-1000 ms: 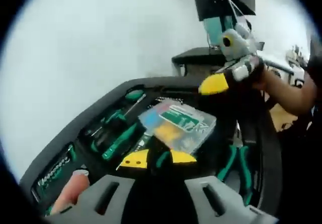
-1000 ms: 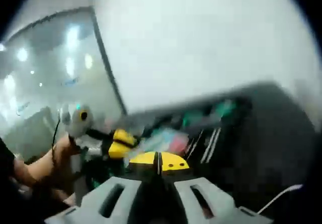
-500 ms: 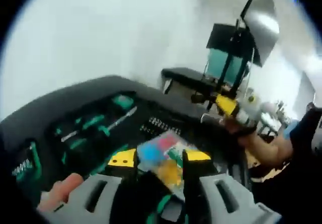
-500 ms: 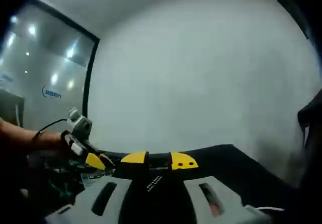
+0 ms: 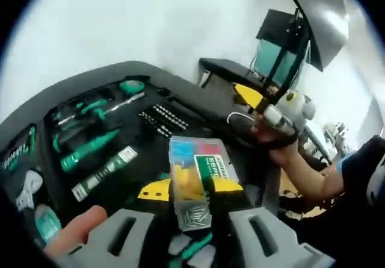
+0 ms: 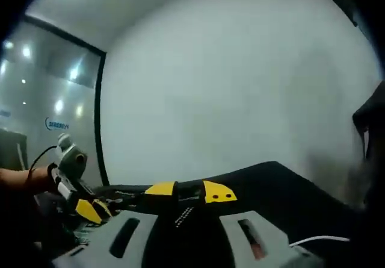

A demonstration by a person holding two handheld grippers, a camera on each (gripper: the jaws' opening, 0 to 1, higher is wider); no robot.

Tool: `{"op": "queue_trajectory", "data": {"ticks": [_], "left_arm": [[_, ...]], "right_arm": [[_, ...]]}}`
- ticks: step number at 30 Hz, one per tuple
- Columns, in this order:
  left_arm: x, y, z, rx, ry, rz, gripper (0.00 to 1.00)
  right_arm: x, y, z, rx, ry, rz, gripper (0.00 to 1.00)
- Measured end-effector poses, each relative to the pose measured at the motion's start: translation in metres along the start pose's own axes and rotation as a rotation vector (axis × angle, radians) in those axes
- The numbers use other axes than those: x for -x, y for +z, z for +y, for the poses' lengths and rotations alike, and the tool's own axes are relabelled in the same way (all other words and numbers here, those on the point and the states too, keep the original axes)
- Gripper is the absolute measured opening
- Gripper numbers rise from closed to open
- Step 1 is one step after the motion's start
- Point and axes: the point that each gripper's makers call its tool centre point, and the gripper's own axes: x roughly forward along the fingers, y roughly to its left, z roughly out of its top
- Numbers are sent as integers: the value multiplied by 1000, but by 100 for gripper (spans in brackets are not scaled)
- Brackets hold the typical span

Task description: Pick up the tools and put them into their designated positions in the toolbox.

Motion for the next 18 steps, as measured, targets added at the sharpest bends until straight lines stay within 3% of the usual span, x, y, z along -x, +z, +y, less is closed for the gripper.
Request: {"op": "queue_trajectory", "data": {"ticks": [4, 6, 8, 11, 12, 13, 14, 17, 18], "left_arm": [[-4, -2, -8, 110, 45, -33, 24], [-6, -3, -14, 119, 51, -29, 24], [-4, -3, -17, 29, 72, -37, 24], [11, 5, -5, -52, 84, -45, 20], [16, 4, -7, -91, 63, -51, 21], [25, 0, -4, -126, 65, -42, 21], [27, 1, 4, -120, 80, -41, 21], [32, -3, 21, -99, 94, -27, 21], [33, -5, 21, -82, 71, -32, 21]], "right_arm": [[-1, -2, 0, 7, 5, 9, 13], [0, -2, 0, 5, 4, 12, 13], [1, -2, -1, 5, -1, 12, 13], [4, -1, 0, -6, -2, 11, 8], [6, -4, 3, -47, 7, 31, 4], [10, -15, 11, -123, 23, 105, 0], [14, -20, 15, -149, 34, 144, 0], [41, -6, 39, -126, 47, 108, 0], [46, -11, 45, -162, 80, 141, 0]]}}
